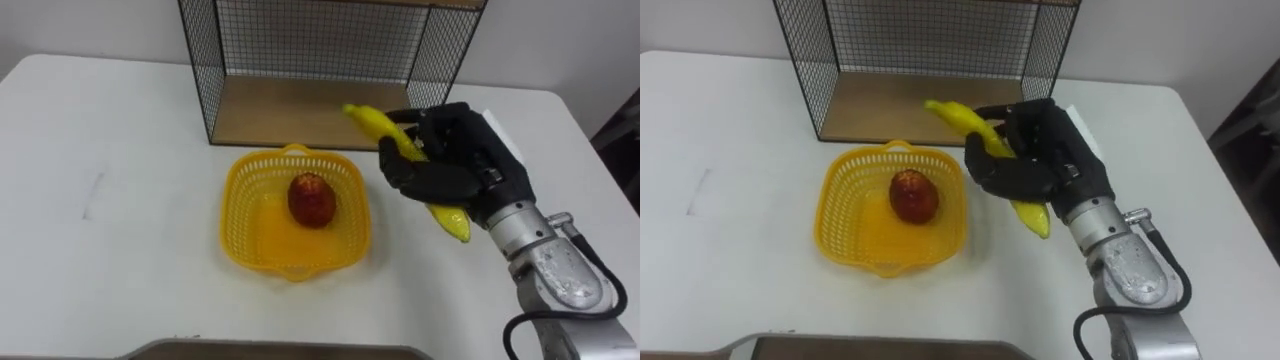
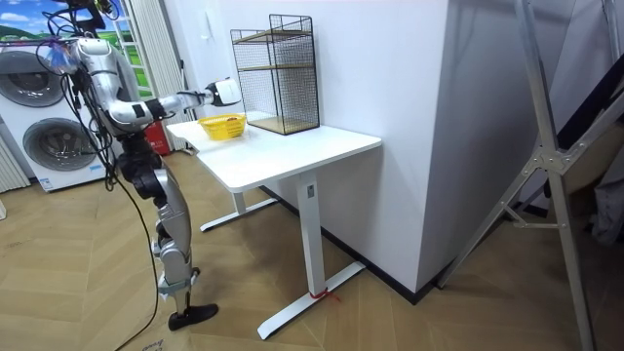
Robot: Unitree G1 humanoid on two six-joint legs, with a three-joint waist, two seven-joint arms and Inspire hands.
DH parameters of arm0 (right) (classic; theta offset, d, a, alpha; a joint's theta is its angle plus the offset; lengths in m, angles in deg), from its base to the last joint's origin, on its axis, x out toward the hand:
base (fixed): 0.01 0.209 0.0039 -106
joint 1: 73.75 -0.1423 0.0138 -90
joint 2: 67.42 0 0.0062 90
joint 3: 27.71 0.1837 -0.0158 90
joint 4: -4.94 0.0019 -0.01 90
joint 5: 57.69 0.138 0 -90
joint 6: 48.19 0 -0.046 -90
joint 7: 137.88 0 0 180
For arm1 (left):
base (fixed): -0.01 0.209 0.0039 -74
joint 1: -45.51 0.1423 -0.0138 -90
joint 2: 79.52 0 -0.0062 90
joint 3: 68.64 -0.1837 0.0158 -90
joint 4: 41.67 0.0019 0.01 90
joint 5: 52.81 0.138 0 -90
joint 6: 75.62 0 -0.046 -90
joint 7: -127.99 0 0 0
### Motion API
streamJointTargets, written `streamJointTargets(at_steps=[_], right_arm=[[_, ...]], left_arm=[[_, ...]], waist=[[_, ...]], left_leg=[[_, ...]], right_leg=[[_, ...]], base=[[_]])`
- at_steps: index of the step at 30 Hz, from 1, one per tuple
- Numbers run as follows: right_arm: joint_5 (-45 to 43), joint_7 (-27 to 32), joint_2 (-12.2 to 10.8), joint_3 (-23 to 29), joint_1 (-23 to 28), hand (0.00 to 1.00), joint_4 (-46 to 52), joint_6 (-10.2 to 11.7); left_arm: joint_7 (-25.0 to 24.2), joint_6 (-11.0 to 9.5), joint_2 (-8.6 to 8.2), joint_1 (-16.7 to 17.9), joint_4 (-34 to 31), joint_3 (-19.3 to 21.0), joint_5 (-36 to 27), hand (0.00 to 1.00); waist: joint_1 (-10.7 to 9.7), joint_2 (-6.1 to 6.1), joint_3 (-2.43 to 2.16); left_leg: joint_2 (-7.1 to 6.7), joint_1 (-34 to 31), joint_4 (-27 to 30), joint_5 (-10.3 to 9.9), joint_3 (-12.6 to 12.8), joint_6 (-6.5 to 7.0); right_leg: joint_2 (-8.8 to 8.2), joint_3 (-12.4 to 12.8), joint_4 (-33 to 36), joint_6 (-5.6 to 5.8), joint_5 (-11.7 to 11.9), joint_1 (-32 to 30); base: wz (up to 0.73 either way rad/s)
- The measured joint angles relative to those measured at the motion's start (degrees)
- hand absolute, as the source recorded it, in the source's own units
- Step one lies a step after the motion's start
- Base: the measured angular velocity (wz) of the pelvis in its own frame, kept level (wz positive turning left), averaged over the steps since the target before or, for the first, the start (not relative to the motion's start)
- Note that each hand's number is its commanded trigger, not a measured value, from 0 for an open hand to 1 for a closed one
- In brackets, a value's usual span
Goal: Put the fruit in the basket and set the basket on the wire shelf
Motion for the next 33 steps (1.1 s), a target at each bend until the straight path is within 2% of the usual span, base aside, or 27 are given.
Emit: streamJointTargets(at_steps=[3,8,12,16,18,23,24,26,27,28,33], right_arm=[[-2.90,-0.17,0.31,-2.08,-0.59,1.00,-0.01,0.00],[-8.07,-0.28,0.21,-6.15,-2.03,1.00,-0.04,0.00],[-8.26,-0.35,0.19,-7.16,-2.33,1.00,-0.11,0.00],[-8.28,-0.44,0.11,-8.81,-2.70,1.00,-0.50,0.00],[-8.34,-0.45,0.07,-9.19,-2.70,1.00,-0.95,0.00],[-8.37,-0.32,0.07,-9.31,-2.70,1.00,-0.95,0.00],[-8.37,-0.27,0.07,-9.44,-2.70,0.83,-0.95,0.00],[-8.38,-0.26,0.07,-9.78,-2.71,0.72,-0.95,0.00],[-8.45,-0.25,0.06,-9.96,-2.74,0.55,-0.95,0.00],[-8.64,-0.21,0.07,-10.19,-2.93,0.00,-1.10,0.00],[-12.41,-0.03,-0.26,-11.16,-5.31,0.00,-4.84,0.00]], left_arm=[[-0.16,-0.39,0.85,-0.26,-0.03,-2.10,-0.21,0.00],[-0.75,-0.46,1.13,-0.40,0.06,-2.66,-0.16,0.00],[-0.74,-0.90,1.13,-0.75,0.10,-2.71,-0.39,0.00],[-0.71,-0.90,1.15,-1.16,1.62,-3.72,-1.09,0.00],[-0.71,-0.84,1.13,-1.58,2.33,-4.30,-1.08,0.00],[-0.66,-0.84,1.00,-2.01,2.32,-4.38,-1.08,0.00],[-0.64,-0.84,0.99,-2.02,2.32,-4.41,-1.08,0.00],[-0.63,-0.84,0.99,-1.98,2.32,-4.44,-1.07,0.00],[-0.64,-0.83,1.01,-2.12,2.29,-4.60,-1.08,0.00],[-0.65,-0.82,1.02,-2.16,2.25,-4.77,-1.07,0.00],[-2.10,-0.69,1.09,-2.22,1.97,-5.30,-0.72,0.00]], waist=[[0.29,-0.18,0.08],[0.80,-0.24,0.25],[2.05,-0.09,0.35],[2.18,0.27,0.59],[2.18,0.47,0.88],[2.33,0.61,0.97],[2.35,0.61,0.97],[2.40,0.58,0.95],[2.47,0.58,0.94],[2.53,0.58,0.94],[3.41,0.57,0.87]], left_leg=[[0.01,0.09,-0.11,0.00,0.03,0.00],[0.02,0.12,-0.19,0.00,0.02,0.00],[0.02,0.19,-0.31,0.00,-0.01,0.00],[0.02,0.13,-0.36,0.00,-0.14,0.00],[0.02,0.04,-0.39,0.00,-0.28,0.00],[0.01,-0.18,-0.45,0.01,-0.67,-0.01],[0.01,-0.18,-0.48,0.01,-0.67,-0.01],[0.01,-0.21,-0.49,0.01,-0.71,-0.01],[0.01,-0.26,-0.48,0.01,-0.78,-0.01],[0.01,-0.26,-0.46,0.01,-0.79,-0.01],[0.01,-0.43,-0.30,0.01,-1.03,-0.01]], right_leg=[[0.00,0.02,-0.03,0.00,0.00,0.06],[0.00,0.01,-0.12,0.01,0.01,0.11],[0.00,-0.02,-0.14,0.01,0.01,0.11],[0.01,-0.15,-0.15,0.01,0.01,0.11],[0.01,-0.34,-0.17,0.01,0.01,0.11],[0.01,-0.91,-0.26,0.01,0.01,0.10],[0.01,-0.95,-0.26,0.01,0.01,0.09],[0.01,-1.08,-0.26,0.02,0.01,0.09],[0.01,-1.13,-0.26,0.02,0.01,0.09],[0.01,-1.13,-0.26,0.02,0.01,0.09],[0.00,-1.37,-0.25,0.01,0.01,0.09]], base=[[0.00],[0.00],[0.00],[0.00],[0.02],[0.04],[0.00],[0.00],[0.00],[0.00],[0.02]])
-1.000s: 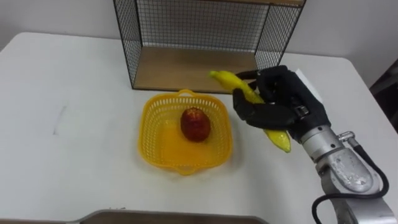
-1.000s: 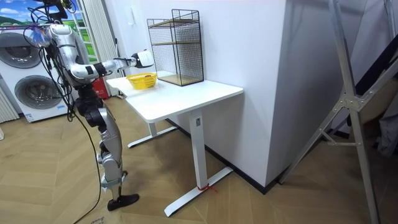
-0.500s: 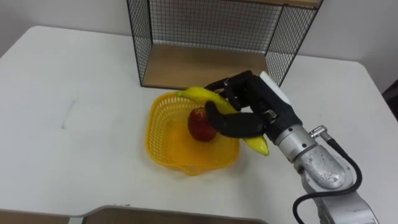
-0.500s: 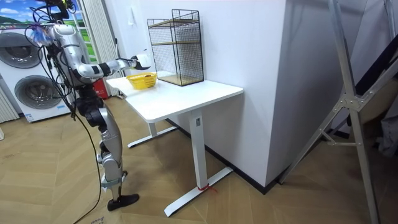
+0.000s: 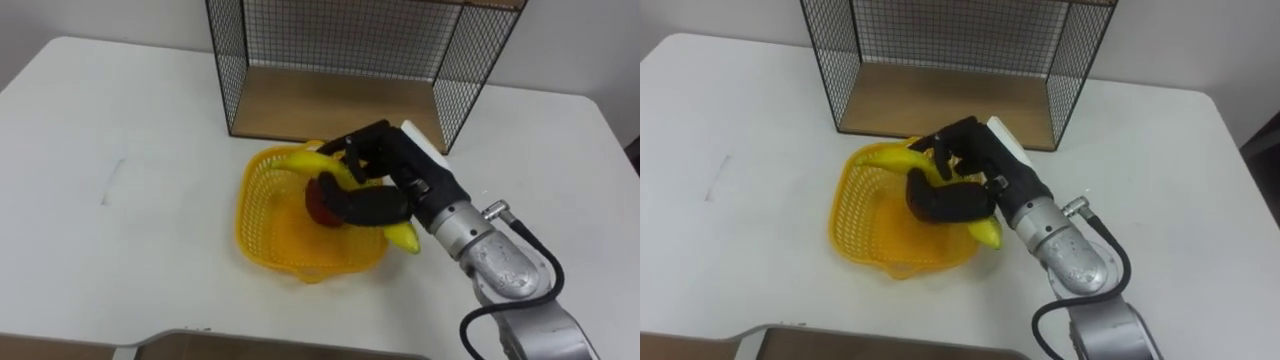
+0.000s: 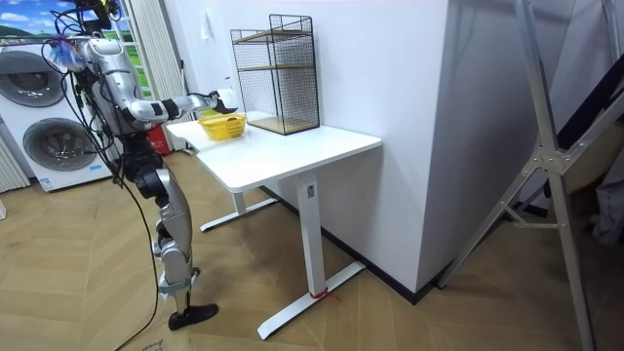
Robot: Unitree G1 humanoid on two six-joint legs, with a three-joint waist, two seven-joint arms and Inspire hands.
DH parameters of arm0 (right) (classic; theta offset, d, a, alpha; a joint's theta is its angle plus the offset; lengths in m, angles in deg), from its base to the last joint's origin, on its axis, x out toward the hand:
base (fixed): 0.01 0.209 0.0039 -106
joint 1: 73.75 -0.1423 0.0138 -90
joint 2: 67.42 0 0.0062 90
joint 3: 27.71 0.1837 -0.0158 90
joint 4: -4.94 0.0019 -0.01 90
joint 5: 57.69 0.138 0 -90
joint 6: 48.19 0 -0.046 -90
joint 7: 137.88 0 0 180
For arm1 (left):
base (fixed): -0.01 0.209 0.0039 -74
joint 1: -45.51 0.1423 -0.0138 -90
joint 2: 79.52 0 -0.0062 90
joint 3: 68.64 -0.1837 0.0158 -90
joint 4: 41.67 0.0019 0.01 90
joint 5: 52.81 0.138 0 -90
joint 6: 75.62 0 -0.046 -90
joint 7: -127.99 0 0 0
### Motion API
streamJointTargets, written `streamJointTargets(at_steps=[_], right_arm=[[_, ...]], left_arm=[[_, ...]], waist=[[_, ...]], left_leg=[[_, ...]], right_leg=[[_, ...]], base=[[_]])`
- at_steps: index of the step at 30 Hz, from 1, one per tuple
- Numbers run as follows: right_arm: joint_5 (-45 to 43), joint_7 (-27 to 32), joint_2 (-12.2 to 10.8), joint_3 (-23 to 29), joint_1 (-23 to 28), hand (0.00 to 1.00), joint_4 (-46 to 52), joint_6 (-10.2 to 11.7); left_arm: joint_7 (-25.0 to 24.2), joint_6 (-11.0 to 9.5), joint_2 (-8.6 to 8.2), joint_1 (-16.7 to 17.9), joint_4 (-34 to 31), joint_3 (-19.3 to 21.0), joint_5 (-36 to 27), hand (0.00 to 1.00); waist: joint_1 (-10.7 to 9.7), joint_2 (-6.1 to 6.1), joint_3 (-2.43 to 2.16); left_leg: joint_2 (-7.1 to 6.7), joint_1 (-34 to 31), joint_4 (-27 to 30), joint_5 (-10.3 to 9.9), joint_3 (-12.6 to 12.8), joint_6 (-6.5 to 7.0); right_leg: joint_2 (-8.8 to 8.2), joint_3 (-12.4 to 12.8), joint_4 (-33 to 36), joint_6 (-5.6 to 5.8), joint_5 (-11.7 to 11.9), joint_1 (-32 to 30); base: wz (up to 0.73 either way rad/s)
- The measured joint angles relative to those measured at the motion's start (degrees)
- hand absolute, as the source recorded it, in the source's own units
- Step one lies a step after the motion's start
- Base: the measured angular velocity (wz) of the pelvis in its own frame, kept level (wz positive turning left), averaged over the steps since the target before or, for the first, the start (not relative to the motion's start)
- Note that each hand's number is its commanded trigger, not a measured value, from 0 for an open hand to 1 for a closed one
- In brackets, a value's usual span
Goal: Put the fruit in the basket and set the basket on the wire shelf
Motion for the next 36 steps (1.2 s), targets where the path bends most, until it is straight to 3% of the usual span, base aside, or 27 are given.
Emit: streamJointTargets(at_steps=[9,15,31,35,36], right_arm=[[-4.54,0.95,-0.89,-0.03,-0.02,0.00,-0.44,0.00],[-4.52,1.86,-2.02,-0.04,-0.02,0.00,-0.44,0.00],[-4.00,7.61,-1.98,-1.39,0.11,0.00,-3.68,0.00],[-3.53,11.53,-1.87,1.25,0.12,0.00,-2.90,0.07],[-3.86,12.12,-1.92,2.64,0.11,0.00,-1.84,0.27]], left_arm=[[-2.41,0.80,-0.23,0.22,-0.21,-0.02,0.08,0.00],[-2.64,0.80,-0.29,0.12,-0.23,-0.07,0.08,0.00],[-0.79,0.75,-0.32,0.52,1.18,-0.78,-1.65,0.00],[-0.18,0.66,-0.69,1.70,1.83,1.75,-6.14,0.00],[0.31,0.09,-1.05,2.16,1.88,3.89,-7.76,0.00]], waist=[[0.20,0.27,-0.37],[0.05,0.35,-0.34],[-1.12,0.79,-0.37],[-2.28,1.33,-0.97],[-2.66,1.93,-0.75]], left_leg=[[-0.01,-0.64,0.55,0.00,-0.68,-0.01],[-0.04,-0.89,0.84,0.02,-0.99,-0.03],[-0.13,-0.81,0.83,0.05,-1.27,-0.03],[-0.17,-0.75,0.89,0.05,-1.62,-0.02],[-0.17,-0.60,0.91,0.06,-1.78,-0.02]], right_leg=[[-0.01,-0.57,0.00,0.00,0.00,-0.02],[-0.01,-0.80,0.02,-0.01,0.00,0.01],[-0.14,-1.21,0.01,0.00,0.00,0.30],[-0.18,-1.60,0.00,0.00,0.00,0.56],[-0.20,-1.82,-0.06,0.00,0.00,0.86]], base=[[0.03],[0.00],[0.00],[0.04],[0.07]])
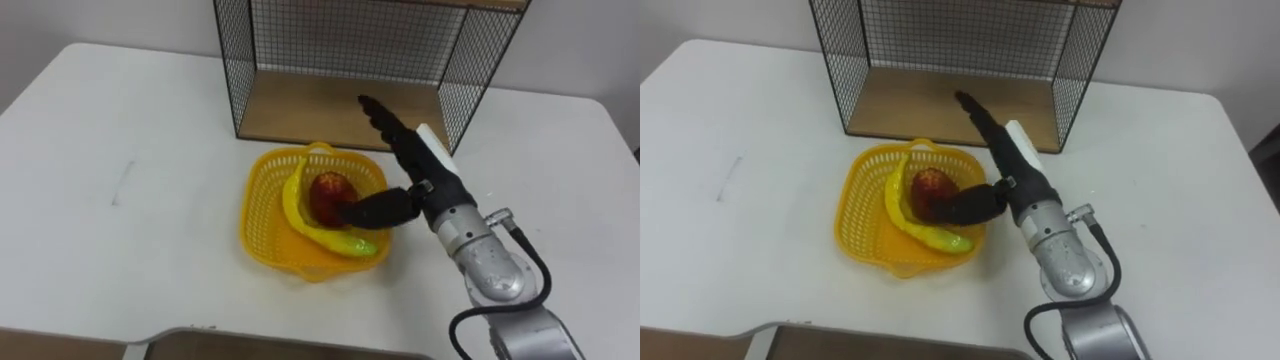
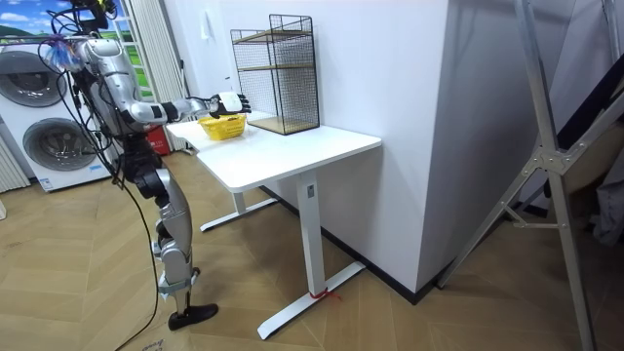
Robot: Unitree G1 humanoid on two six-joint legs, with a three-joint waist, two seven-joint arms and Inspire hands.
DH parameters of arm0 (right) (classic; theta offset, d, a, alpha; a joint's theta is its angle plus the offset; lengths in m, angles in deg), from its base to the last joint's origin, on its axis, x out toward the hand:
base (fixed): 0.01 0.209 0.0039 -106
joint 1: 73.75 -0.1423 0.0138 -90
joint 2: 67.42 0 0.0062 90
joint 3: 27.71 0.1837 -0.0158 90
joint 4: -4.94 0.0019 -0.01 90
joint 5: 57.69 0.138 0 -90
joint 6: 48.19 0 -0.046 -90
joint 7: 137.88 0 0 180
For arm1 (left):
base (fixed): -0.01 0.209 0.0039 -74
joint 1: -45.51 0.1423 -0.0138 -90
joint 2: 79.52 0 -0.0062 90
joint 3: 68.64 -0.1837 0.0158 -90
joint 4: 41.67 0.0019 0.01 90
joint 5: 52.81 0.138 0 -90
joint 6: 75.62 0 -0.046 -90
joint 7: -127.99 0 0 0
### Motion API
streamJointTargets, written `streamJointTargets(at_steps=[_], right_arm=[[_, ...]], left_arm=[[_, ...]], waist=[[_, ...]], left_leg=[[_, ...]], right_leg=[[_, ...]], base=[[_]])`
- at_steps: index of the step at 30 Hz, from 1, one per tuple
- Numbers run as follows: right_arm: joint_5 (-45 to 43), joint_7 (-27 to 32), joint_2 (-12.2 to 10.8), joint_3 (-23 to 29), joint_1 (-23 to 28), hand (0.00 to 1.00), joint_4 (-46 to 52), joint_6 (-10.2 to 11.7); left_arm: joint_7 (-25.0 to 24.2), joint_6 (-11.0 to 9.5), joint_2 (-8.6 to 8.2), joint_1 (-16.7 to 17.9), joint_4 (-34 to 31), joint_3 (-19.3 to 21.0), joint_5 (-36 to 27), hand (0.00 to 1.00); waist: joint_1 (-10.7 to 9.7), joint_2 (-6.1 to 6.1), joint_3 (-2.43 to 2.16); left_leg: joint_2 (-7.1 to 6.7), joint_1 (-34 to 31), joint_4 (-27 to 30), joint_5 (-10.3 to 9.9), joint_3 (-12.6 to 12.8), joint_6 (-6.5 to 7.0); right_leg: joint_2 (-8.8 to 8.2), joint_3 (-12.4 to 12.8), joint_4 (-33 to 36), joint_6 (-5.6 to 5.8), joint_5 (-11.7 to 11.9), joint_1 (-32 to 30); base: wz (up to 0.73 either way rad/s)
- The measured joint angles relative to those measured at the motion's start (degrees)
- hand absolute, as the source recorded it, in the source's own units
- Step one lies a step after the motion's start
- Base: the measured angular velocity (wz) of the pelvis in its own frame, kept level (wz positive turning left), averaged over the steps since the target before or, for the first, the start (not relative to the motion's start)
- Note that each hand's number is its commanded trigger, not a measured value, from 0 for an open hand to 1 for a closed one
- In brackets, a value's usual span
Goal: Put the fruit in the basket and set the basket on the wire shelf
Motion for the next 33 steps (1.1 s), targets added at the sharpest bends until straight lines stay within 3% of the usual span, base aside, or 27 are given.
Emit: streamJointTargets(at_steps=[3,9,12,14,18,21,26,33], right_arm=[[0.50,3.06,0.07,5.53,0.11,0.00,1.14,2.48],[4.54,10.09,0.81,11.96,3.97,0.00,4.36,4.33],[6.56,15.42,0.99,14.98,7.14,0.00,4.86,4.82],[6.62,17.73,1.08,16.71,8.74,0.00,6.52,4.82],[6.66,22.09,1.18,20.57,12.36,0.00,8.87,6.33],[6.35,24.13,1.12,20.62,14.81,0.00,8.90,6.65],[5.80,24.12,1.14,20.22,18.14,0.00,8.90,6.64],[6.96,22.80,1.12,20.17,19.18,0.00,6.39,6.68]], left_arm=[[2.11,-1.75,-0.41,2.05,-1.12,5.96,-5.43,0.00],[10.48,-4.22,-0.31,3.33,-2.66,15.03,-15.60,0.00],[19.31,-5.94,0.08,2.96,-3.28,22.58,-22.35,0.00],[24.27,-7.16,0.32,3.22,-5.12,26.62,-24.05,0.00],[36.70,-8.77,0.24,4.20,-19.46,33.60,-25.42,0.00],[46.46,-11.24,0.05,4.62,-31.13,34.57,-24.84,0.00],[56.00,-13.23,0.13,3.18,-45.07,35.59,-23.59,0.00],[58.36,-14.56,0.11,2.86,-56.90,35.27,-23.84,0.00]], waist=[[-0.85,0.44,-0.01],[-0.64,0.89,-0.01],[-0.40,1.52,-0.68],[-0.15,1.88,-0.80],[1.24,2.39,-0.82],[2.18,2.43,-0.83],[2.80,2.81,-0.90],[2.27,3.00,-0.77]], left_leg=[[-0.02,0.82,-0.06,0.01,-0.70,-0.01],[-0.03,0.73,-0.16,0.20,-0.79,-0.13],[-0.10,1.31,-0.48,0.25,-0.66,-0.13],[-0.09,1.60,-0.84,0.40,-0.45,-0.13],[-0.07,2.09,-1.34,0.59,-0.19,-0.18],[-0.09,2.06,-1.32,0.60,-0.15,-0.17],[-0.13,2.08,-1.40,0.62,0.12,-0.19],[-0.15,2.39,-1.86,0.65,0.35,-0.14]], right_leg=[[-0.03,-0.75,-0.07,0.02,-0.01,1.13],[-0.02,-0.83,-0.32,0.10,-0.08,1.18],[-0.01,-0.69,-0.60,0.09,-0.07,1.66],[-0.01,-0.54,-0.58,0.09,-0.07,1.65],[-0.02,-0.32,-0.63,0.08,-0.07,1.80],[-0.03,-0.02,-0.61,0.08,-0.08,1.70],[-0.03,0.60,-0.65,0.02,-0.17,1.45],[-0.02,0.60,-0.65,0.02,-0.17,1.38]], base=[[0.12],[0.01],[0.00],[-0.06],[-0.02],[0.00],[-0.03],[-0.01]])
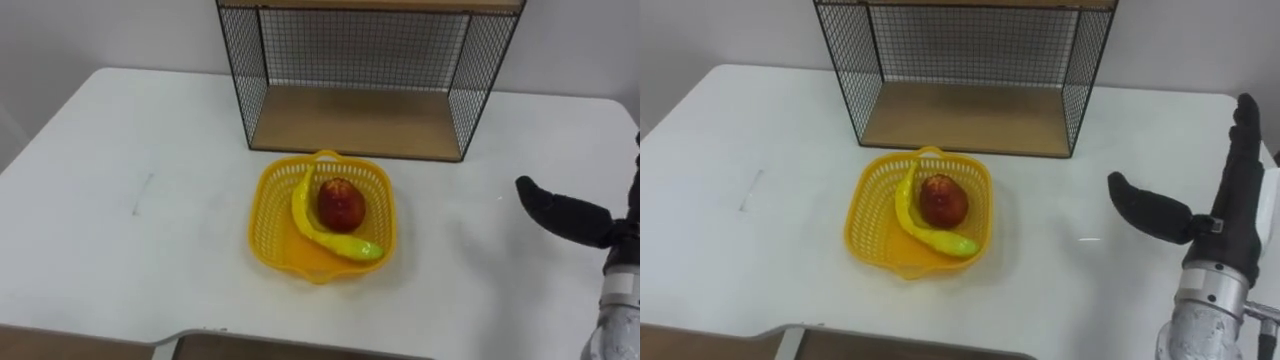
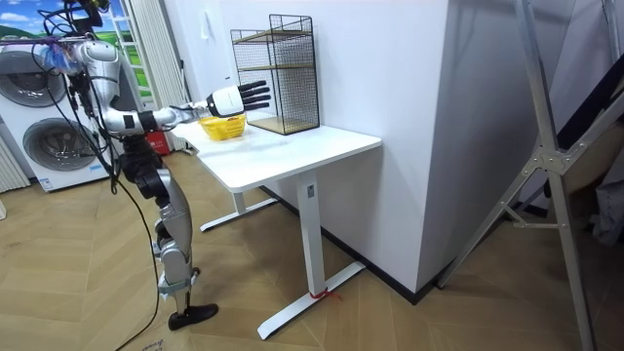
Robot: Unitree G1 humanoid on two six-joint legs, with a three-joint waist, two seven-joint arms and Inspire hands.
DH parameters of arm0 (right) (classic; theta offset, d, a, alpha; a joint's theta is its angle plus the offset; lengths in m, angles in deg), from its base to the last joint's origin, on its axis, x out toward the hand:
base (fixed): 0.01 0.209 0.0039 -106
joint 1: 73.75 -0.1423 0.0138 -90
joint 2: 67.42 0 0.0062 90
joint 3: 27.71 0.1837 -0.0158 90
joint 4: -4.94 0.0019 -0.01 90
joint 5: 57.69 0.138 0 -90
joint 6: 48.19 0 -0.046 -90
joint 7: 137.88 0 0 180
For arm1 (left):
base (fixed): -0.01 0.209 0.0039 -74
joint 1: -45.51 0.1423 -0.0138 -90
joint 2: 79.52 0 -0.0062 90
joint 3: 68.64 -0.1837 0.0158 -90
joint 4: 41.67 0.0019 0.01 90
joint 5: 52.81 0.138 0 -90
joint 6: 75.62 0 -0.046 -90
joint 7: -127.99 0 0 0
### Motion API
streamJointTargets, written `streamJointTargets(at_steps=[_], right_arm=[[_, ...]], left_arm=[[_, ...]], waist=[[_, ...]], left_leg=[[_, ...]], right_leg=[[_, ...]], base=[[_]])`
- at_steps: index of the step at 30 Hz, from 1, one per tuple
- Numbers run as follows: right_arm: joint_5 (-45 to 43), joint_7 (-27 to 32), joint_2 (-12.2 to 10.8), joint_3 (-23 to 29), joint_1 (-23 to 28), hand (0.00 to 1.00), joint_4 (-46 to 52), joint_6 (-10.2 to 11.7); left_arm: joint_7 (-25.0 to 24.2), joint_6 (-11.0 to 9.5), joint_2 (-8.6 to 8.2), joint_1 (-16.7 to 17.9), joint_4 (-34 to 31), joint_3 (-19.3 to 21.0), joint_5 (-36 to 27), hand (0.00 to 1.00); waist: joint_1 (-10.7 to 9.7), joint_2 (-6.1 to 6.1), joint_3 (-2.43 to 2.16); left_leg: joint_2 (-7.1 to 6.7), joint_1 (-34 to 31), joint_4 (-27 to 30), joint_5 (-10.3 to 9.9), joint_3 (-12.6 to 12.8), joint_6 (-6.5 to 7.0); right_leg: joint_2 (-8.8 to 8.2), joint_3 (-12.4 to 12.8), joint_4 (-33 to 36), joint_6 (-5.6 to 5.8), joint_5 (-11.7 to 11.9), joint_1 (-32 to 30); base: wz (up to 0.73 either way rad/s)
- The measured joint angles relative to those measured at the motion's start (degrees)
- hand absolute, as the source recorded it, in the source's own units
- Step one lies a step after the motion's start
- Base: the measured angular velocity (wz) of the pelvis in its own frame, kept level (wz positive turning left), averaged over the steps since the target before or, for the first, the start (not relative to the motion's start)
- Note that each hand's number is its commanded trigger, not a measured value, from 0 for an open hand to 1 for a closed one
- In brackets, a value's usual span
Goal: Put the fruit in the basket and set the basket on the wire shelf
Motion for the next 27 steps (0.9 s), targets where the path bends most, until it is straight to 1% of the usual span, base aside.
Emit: streamJointTargets(at_steps=[2,3,4,5,6,7,8,9,10,11,12,13,15,16,18,19,21,22,23,24,25,27], right_arm=[[1.84,-1.28,0.00,0.02,0.00,0.00,-0.16,0.03],[2.60,-2.34,0.01,0.01,-0.07,0.00,-0.18,0.04],[3.18,-3.09,0.01,-0.01,-0.14,0.00,-0.18,0.10],[4.31,-4.46,0.01,-0.02,-0.17,0.00,-0.17,0.58],[5.51,-5.49,0.01,-0.06,-0.17,0.00,-0.28,0.94],[6.13,-5.91,0.00,-0.16,-0.17,0.00,-0.38,0.99],[6.97,-6.68,-0.04,-0.59,-0.16,0.00,-0.49,1.00],[8.16,-7.97,-0.39,-0.96,-0.16,0.00,-0.52,1.05],[8.43,-8.64,-0.66,-1.21,-0.16,0.00,-0.52,1.15],[8.92,-10.09,-1.29,-1.98,-0.09,0.00,-0.53,1.58],[9.34,-11.63,-1.67,-3.11,-0.11,0.00,-0.97,2.35],[9.32,-12.60,-1.66,-3.73,-0.11,0.00,-1.37,2.73],[9.60,-15.99,-1.73,-5.97,-0.09,0.00,-2.48,3.11],[10.01,-16.72,-1.71,-6.52,-0.07,0.00,-2.68,3.11],[13.18,-18.93,-1.74,-7.90,-0.05,0.00,-3.23,3.18],[14.06,-19.32,-1.73,-8.09,-0.06,0.00,-3.41,3.29],[17.44,-20.81,-1.62,-8.93,-0.10,0.00,-5.03,4.83],[17.88,-21.33,-1.62,-9.01,-0.10,0.00,-5.45,4.98],[18.80,-22.48,-1.66,-9.18,-0.13,0.00,-6.58,5.47],[19.82,-23.54,-1.75,-9.43,-0.21,0.00,-7.53,5.50],[19.99,-24.04,-1.75,-9.61,-0.20,0.00,-7.76,5.49],[21.47,-26.32,-1.73,-10.43,-0.24,0.00,-7.85,5.49]], left_arm=[[-0.58,-0.35,0.00,-0.20,-2.17,-0.62,-0.35,0.00],[-1.36,-0.92,0.00,-0.57,-3.03,-1.61,-0.32,0.00],[-1.89,-1.09,0.00,-0.66,-3.41,-2.31,-0.34,0.00],[-3.36,-1.51,0.00,-0.68,-3.83,-3.49,-0.41,0.00],[-5.23,-1.74,0.02,-0.67,-4.27,-5.09,-0.97,0.00],[-6.10,-1.77,0.01,-0.69,-4.73,-5.97,-1.82,0.00],[-7.96,-1.79,-0.03,-0.75,-5.70,-7.86,-3.05,0.00],[-10.29,-1.83,-0.05,-0.75,-6.55,-9.74,-3.20,0.00],[-11.60,-1.90,-0.04,-0.75,-6.92,-10.57,-3.35,0.00],[-14.35,-2.00,-0.01,-0.74,-7.61,-12.13,-3.69,0.00],[-16.95,-2.32,0.08,-0.78,-8.04,-14.07,-3.65,0.00],[-18.28,-2.48,0.09,-0.88,-8.12,-15.19,-3.55,0.00],[-23.72,-3.21,0.10,-0.94,-8.13,-19.49,-3.52,0.00],[-24.97,-3.30,0.11,-0.93,-8.13,-20.44,-3.56,0.00],[-28.89,-3.47,0.08,-1.23,-8.12,-24.50,-3.75,0.00],[-29.83,-3.54,0.08,-1.35,-8.12,-25.46,-3.80,0.00],[-34.07,-3.92,0.08,-1.44,-8.10,-28.94,-4.22,0.00],[-35.13,-3.95,0.07,-1.44,-8.09,-29.73,-4.44,0.00],[-37.31,-3.97,0.06,-1.44,-7.99,-31.25,-4.90,0.00],[-39.59,-3.97,-0.02,-1.47,-7.70,-32.12,-4.90,0.00],[-40.63,-3.98,-0.02,-1.51,-7.44,-32.50,-4.97,0.00],[-43.89,-3.98,-0.17,-2.08,-6.03,-33.89,-6.81,0.00]], waist=[[-0.25,-0.10,0.11],[-0.40,-0.24,0.24],[-0.36,-0.01,0.45],[-0.36,-0.20,0.55],[-0.37,-0.05,0.82],[-0.40,-0.13,0.84],[-0.50,-0.37,0.82],[-0.66,-0.35,0.90],[-0.89,-0.35,0.92],[-1.31,-0.47,0.86],[-2.01,-0.44,0.91],[-2.17,-0.40,0.93],[-2.72,-0.27,1.01],[-2.85,-0.30,1.03],[-3.35,-0.37,1.13],[-3.42,-0.41,1.15],[-3.43,-0.50,1.18],[-3.39,-0.50,1.19],[-3.30,-0.50,1.19],[-3.29,-0.52,1.21],[-3.34,-0.52,1.21],[-3.56,-0.48,1.22]], left_leg=[[-0.01,-0.12,0.02,0.00,-0.22,0.00],[0.00,-0.12,0.02,0.00,-0.23,0.00],[-0.01,-0.18,0.02,0.00,-0.23,0.00],[0.00,-0.20,0.04,0.00,-0.17,0.00],[-0.01,-0.24,0.11,-0.01,-0.15,0.00],[-0.01,-0.27,0.13,-0.01,-0.16,0.00],[-0.01,-0.36,0.14,-0.01,-0.20,0.00],[-0.01,-0.49,0.18,-0.01,-0.25,0.00],[-0.01,-0.59,0.26,-0.01,-0.36,-0.01],[-0.02,-0.86,0.45,-0.01,-0.67,-0.01],[-0.01,-0.89,0.82,-0.01,-0.78,-0.01],[-0.01,-0.90,0.91,-0.01,-0.79,-0.01],[-0.01,-0.82,0.86,-0.01,-0.59,-0.01],[-0.01,-0.85,0.85,-0.01,-0.55,-0.01],[0.00,-1.08,0.88,-0.01,-0.52,-0.01],[0.00,-1.11,0.86,-0.01,-0.53,-0.01],[0.03,-1.09,0.89,-0.01,-0.42,-0.01],[0.03,-1.09,0.88,-0.01,-0.38,-0.01],[0.03,-1.13,0.90,-0.01,-0.34,-0.01],[0.03,-1.16,0.93,-0.01,-0.35,-0.01],[0.03,-1.17,0.95,-0.01,-0.35,-0.01],[0.03,-1.19,0.98,-0.01,-0.35,-0.01]], right_leg=[[0.00,-0.25,-0.01,0.00,0.00,0.00],[0.00,-0.25,-0.01,0.00,0.00,-0.01],[0.00,-0.23,-0.01,0.00,0.00,-0.08],[0.00,-0.22,0.01,0.00,0.00,-0.12],[0.00,-0.22,-0.03,0.00,0.00,-0.08],[0.00,-0.27,-0.07,0.00,0.00,-0.08],[0.00,-0.27,-0.16,0.00,0.00,-0.05],[0.04,-0.27,-0.28,0.00,0.00,-0.09],[0.04,-0.33,-0.29,0.00,0.00,-0.10],[0.02,-0.72,-0.26,0.00,0.00,-0.11],[0.02,-0.78,-0.22,0.00,0.00,-0.17],[0.02,-0.78,-0.16,0.00,0.00,-0.17],[0.02,-0.65,-0.11,0.00,0.01,-0.25],[0.02,-0.59,-0.11,0.00,0.01,-0.29],[0.02,-0.63,-0.11,0.00,0.01,-0.45],[0.02,-0.68,-0.11,0.00,0.01,-0.46],[0.02,-0.67,-0.12,-0.01,0.01,-0.48],[0.02,-0.66,-0.12,-0.01,0.01,-0.49],[0.02,-0.66,-0.14,-0.01,0.01,-0.55],[0.03,-0.67,-0.14,-0.01,0.01,-0.58],[0.03,-0.64,-0.14,-0.01,0.01,-0.58],[0.03,-0.64,-0.14,-0.01,0.01,-0.58]], base=[[0.04],[0.03],[0.00],[0.00],[0.00],[0.00],[0.00],[0.00],[0.08],[0.09],[0.08],[0.00],[-0.03],[-0.04],[0.00],[0.00],[0.00],[0.00],[0.00],[0.00],[0.00],[0.00]])
